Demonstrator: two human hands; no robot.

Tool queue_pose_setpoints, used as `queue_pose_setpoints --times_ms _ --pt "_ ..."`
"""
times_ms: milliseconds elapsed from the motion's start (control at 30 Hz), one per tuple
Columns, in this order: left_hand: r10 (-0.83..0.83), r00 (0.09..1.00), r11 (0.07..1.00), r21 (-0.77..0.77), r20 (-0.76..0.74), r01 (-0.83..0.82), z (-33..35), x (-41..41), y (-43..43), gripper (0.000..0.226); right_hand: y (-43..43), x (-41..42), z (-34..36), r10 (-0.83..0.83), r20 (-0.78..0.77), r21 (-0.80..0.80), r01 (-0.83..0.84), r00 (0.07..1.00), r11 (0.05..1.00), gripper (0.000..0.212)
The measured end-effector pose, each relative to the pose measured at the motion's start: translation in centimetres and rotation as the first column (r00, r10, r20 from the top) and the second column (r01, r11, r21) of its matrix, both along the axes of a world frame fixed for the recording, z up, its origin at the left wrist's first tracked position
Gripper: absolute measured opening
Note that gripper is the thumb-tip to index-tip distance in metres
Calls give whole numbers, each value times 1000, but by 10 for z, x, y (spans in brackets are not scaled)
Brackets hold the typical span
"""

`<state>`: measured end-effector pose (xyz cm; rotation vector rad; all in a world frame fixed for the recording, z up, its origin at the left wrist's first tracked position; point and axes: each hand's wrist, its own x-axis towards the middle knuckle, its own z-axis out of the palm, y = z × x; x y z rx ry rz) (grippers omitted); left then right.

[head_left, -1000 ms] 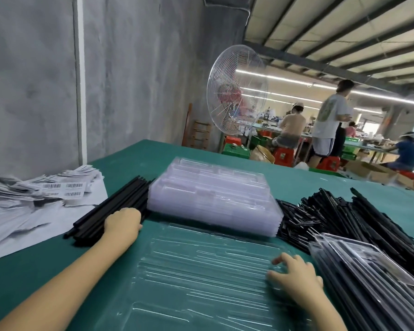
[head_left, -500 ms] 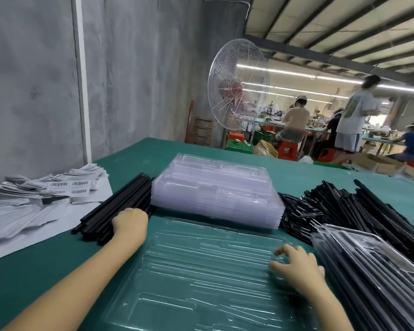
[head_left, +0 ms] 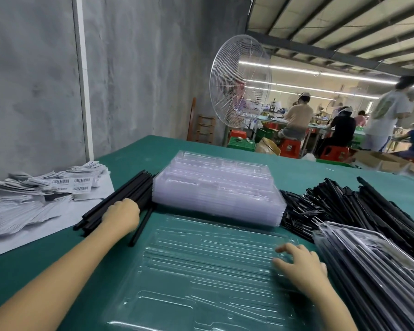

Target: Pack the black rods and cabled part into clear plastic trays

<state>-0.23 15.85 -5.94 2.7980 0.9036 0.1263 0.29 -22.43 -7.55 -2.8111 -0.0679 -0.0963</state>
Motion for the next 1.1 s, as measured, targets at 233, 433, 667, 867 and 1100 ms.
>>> queue_pose_setpoints --times_ms 233,433,667,867,1100 --pt "26 943 992 -127 332 17 32 -17 50 27 1 -1 1 17 -30 2 -17 999 1000 28" --pt "-254 699 906 -88 669 413 58 -49 12 13 -2 3 3 6 -41 -12 -7 999 1000 26" --pt "-721 574 574 -129 388 809 26 -53 -55 26 -8 -3 16 -232 158 732 44 960 680 23" --pt "-784 541 525 -139 304 839 -8 -40 -75 29 -24 -12 28 25 -213 934 197 977 298 23" --pt "-759 542 525 -152 360 837 -15 -32 -74 43 -28 -15 21 11 -100 777 71 995 626 10"
